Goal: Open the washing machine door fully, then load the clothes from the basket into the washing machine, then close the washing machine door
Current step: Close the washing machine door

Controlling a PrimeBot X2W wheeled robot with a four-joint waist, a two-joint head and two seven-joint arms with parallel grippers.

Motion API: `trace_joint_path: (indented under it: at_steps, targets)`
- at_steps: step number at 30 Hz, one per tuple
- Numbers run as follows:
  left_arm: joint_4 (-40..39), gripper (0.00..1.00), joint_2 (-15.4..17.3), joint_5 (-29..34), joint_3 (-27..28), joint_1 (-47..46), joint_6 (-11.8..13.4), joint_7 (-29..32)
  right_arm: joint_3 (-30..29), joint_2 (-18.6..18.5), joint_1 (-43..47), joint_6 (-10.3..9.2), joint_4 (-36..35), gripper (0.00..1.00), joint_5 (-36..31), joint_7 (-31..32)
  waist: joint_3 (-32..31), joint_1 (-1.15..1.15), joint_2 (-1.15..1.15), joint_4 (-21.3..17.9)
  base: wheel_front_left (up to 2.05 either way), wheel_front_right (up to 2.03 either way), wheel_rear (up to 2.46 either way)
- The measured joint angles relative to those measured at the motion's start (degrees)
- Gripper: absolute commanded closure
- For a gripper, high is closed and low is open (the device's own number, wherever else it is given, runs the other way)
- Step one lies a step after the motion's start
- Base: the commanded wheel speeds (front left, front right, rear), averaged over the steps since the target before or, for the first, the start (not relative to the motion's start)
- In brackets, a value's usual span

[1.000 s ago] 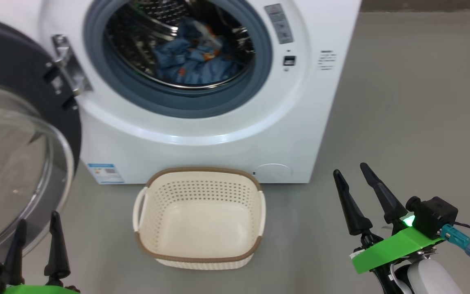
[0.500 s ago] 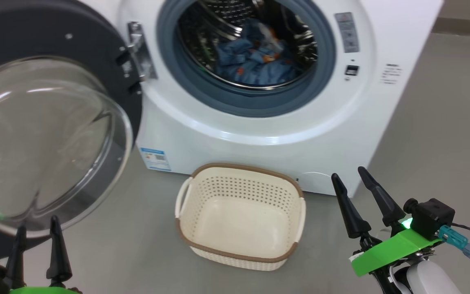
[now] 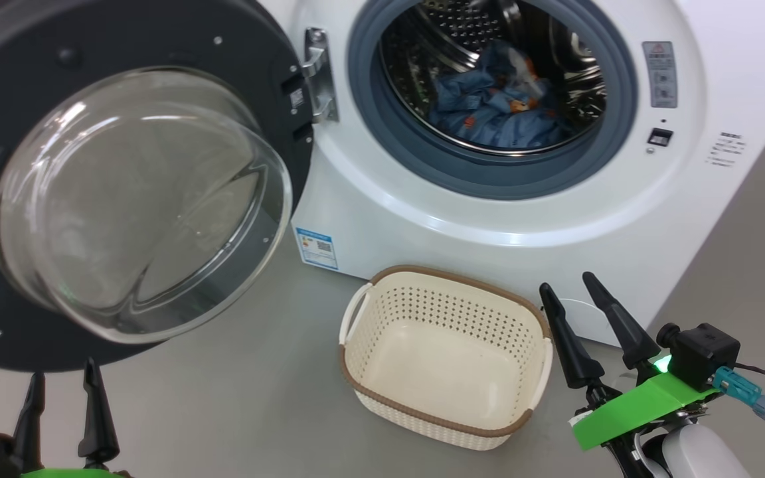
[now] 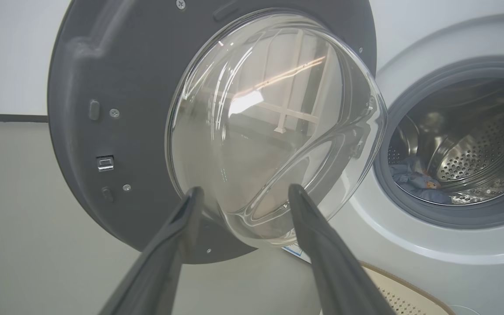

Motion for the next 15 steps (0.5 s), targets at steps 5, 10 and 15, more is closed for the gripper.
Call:
trace_joint_path:
  at_steps: [5,10,15]
  targets:
    - [0.13,0.0,-0.14,0.15,0.32,-0.02,-0.01,0.0,0.27,-0.15,-0.01,0.0,0.23,0.0,0.01,0.0,0.06,0.0,0.0,1.53,0.0,0.0,0.0]
    - [0.14,0.0,-0.44,0.16,0.67,-0.02,-0.01,0.0,0.49,-0.19,-0.02,0.0,0.34,0.0,0.05,0.0,-0.03,0.0,0.0,1.88,0.0,0.0,0.0]
    - [0.05,0.0,-0.48,0.53,1.24,-0.02,-0.02,0.0,1.0,-0.25,-0.02,0.0,0.38,0.0,0.12,0.0,-0.03,0.0,0.0,1.58,0.0,0.0,0.0]
